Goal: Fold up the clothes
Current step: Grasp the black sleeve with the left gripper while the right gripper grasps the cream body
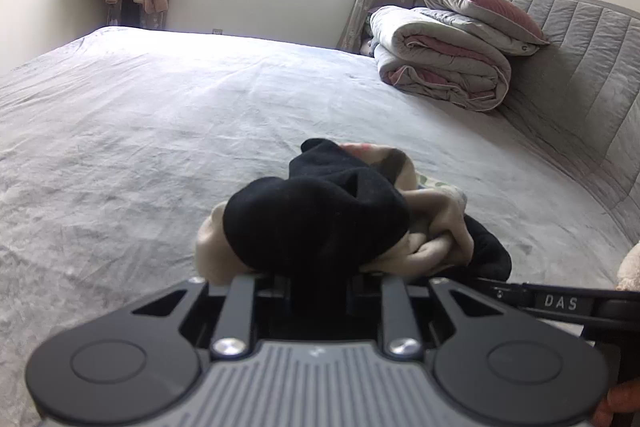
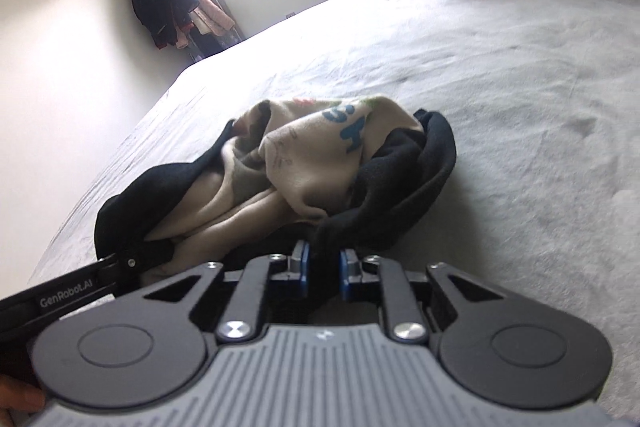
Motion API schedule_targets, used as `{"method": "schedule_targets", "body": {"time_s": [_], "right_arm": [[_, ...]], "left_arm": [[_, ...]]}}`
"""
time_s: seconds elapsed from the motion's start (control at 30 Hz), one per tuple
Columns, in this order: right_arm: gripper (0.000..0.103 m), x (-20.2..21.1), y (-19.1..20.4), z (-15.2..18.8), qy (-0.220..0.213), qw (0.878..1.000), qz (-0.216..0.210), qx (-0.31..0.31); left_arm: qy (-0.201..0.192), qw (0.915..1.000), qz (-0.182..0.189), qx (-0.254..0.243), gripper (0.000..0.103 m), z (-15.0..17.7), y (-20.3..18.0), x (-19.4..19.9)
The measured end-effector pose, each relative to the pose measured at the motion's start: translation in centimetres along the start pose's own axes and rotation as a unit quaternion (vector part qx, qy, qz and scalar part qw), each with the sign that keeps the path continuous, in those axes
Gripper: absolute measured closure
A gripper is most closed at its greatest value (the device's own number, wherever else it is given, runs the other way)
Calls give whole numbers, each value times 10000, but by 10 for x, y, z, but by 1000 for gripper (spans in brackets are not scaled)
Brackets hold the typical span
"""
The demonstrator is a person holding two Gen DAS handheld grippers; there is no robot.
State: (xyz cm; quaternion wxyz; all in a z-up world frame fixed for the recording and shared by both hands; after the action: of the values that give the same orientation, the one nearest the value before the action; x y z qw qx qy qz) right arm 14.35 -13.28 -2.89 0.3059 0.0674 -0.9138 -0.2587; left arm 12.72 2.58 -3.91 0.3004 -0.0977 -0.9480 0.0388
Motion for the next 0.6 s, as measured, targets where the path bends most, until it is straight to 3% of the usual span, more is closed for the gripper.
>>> {"method": "schedule_targets", "body": {"time_s": [0.27,0.6], "right_arm": [[86,38,-21,-22,-340,9992,148,-167],[86,73,-28,-23,-324,9990,271,-131]], "left_arm": [[-149,9991,392,88,82,-5,6,37],[188,9934,1120,135,82,3,2,75]]}}
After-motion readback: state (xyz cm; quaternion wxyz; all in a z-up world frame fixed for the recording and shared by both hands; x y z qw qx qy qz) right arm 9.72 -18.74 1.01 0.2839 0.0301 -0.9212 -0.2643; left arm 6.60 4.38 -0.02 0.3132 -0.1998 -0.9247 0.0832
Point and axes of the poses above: each gripper's, at about its wrist camera, not at the fingertips, and x roughly against the way its jaws point, y to its left, z to its underside, the point moved 8 cm from there along -x, roughly the way its jaws point, and after that the axes turned 6 degrees about -z, right-handed, at the moved point
